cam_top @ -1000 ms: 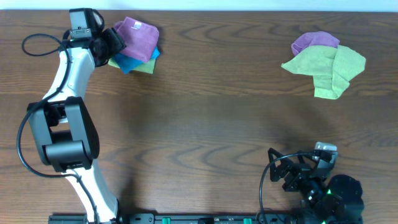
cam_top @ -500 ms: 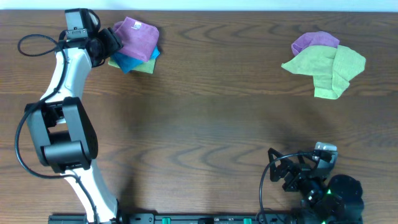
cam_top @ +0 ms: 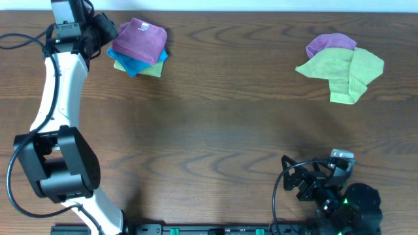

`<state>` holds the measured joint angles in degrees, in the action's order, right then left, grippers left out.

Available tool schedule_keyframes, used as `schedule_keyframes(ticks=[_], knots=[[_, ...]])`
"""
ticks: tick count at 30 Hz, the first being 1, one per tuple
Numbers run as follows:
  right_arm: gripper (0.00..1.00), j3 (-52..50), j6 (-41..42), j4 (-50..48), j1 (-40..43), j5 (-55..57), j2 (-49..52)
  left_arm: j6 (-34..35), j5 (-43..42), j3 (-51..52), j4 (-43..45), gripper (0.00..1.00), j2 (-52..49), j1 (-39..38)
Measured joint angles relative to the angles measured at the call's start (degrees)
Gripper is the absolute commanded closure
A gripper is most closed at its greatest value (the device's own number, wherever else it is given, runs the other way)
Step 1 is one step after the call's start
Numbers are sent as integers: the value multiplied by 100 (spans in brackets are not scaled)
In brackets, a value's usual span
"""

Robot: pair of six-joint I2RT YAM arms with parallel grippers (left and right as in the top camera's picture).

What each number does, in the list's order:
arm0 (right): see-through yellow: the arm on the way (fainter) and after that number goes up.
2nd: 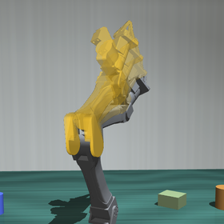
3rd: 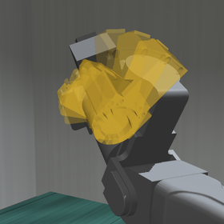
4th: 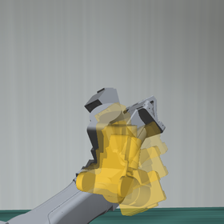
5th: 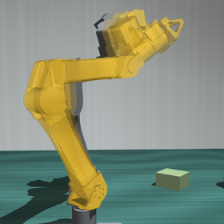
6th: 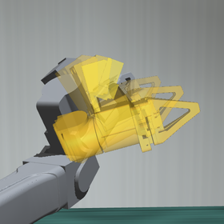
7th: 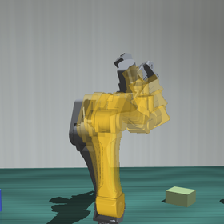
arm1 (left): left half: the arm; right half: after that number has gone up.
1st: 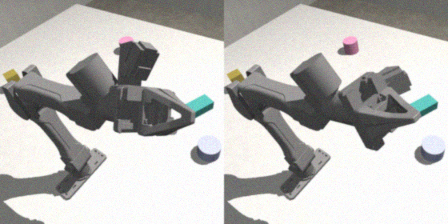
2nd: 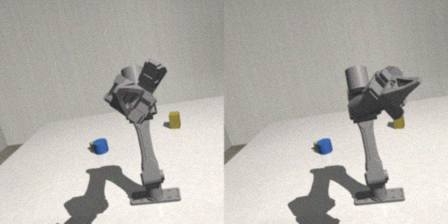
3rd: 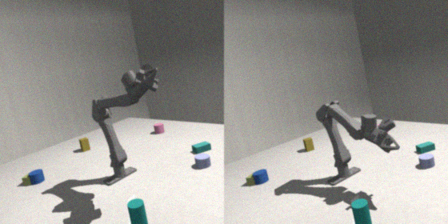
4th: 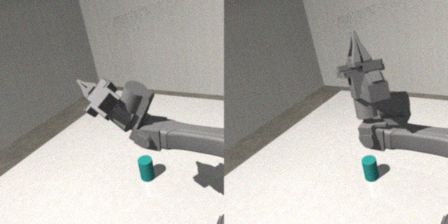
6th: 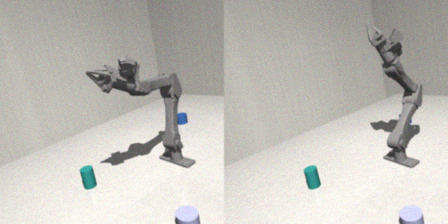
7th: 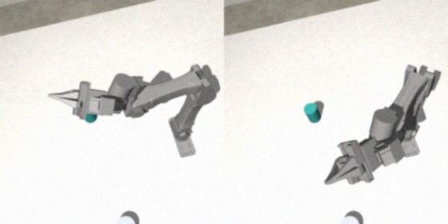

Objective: Fold the cloth
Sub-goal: 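Lower the purple bundle onto the stack and open the left gripper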

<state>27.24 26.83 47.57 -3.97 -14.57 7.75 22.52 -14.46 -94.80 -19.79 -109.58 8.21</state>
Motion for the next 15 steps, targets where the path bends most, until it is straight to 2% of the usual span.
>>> schedule_keyframes(ticks=[9, 12, 15], knots=[[1, 0, 0, 0, 0, 2, 0, 496, -66, -17, 977, 89, -72, -413], [1, 0, -2, -2, 0, 0, 0, 632, -15, -61, 1246, 94, -350, -627], [1, 0, -2, 0, 0, 0, 0, 765, 7, -79, 1414, 95, -682, -728]])
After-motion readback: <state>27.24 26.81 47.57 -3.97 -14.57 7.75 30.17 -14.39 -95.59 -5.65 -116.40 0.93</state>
